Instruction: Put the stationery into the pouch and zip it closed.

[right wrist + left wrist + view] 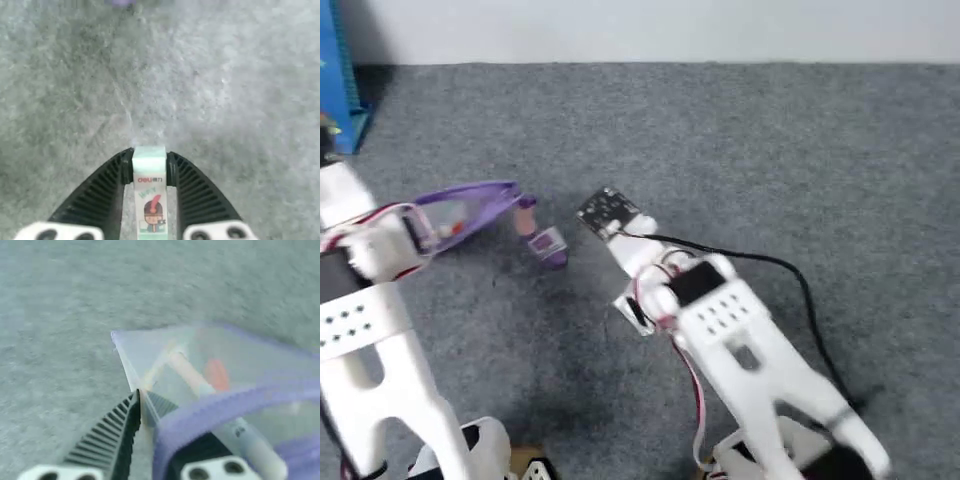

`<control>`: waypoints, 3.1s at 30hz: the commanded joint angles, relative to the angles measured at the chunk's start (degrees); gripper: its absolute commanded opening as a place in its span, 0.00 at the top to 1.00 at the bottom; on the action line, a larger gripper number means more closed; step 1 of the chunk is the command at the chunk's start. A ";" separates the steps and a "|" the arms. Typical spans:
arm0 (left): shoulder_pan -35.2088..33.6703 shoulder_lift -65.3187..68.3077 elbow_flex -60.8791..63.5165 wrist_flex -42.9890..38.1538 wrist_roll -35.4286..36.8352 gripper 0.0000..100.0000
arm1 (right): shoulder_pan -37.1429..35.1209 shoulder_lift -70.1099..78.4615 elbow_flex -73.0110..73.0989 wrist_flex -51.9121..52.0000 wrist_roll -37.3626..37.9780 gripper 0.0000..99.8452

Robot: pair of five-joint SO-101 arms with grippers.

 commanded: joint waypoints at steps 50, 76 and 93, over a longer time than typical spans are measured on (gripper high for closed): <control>16.70 -0.79 -3.47 4.40 -1.76 0.99 | -12.00 -14.64 21.80 -85.05 -10.90 0.99; 13.10 -0.79 -3.38 4.31 -3.08 0.99 | -11.47 -38.02 20.66 -52.18 -10.46 0.98; 13.10 -0.79 -3.38 4.57 -3.16 0.99 | -2.95 -38.46 23.65 -24.13 -17.76 0.72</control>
